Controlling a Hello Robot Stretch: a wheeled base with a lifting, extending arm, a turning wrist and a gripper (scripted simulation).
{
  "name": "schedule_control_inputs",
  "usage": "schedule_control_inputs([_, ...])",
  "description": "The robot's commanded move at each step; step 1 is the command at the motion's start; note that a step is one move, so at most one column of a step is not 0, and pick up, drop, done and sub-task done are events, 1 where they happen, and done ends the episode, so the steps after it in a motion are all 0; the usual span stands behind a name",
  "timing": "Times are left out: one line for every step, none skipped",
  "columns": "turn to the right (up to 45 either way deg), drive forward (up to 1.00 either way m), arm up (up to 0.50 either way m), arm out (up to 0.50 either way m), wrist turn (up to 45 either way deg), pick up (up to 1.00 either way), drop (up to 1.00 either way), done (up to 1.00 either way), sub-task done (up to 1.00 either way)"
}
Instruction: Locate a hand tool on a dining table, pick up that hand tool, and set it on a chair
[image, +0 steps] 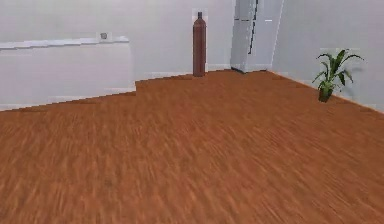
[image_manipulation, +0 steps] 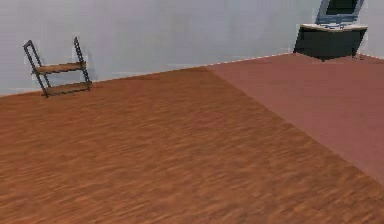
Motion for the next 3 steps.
schedule_control_inputs([-21.0, 0.00, 0.00, 0.00, 0.0, 0.00, 0.00, 0.00, 0.00])
schedule_control_inputs([0.0, 0.85, 0.00, 0.00, 0.0, 0.00, 0.00, 0.00, 0.00])
schedule_control_inputs([-39.0, 0.00, 0.00, 0.00, 0.0, 0.00, 0.00, 0.00, 0.00])
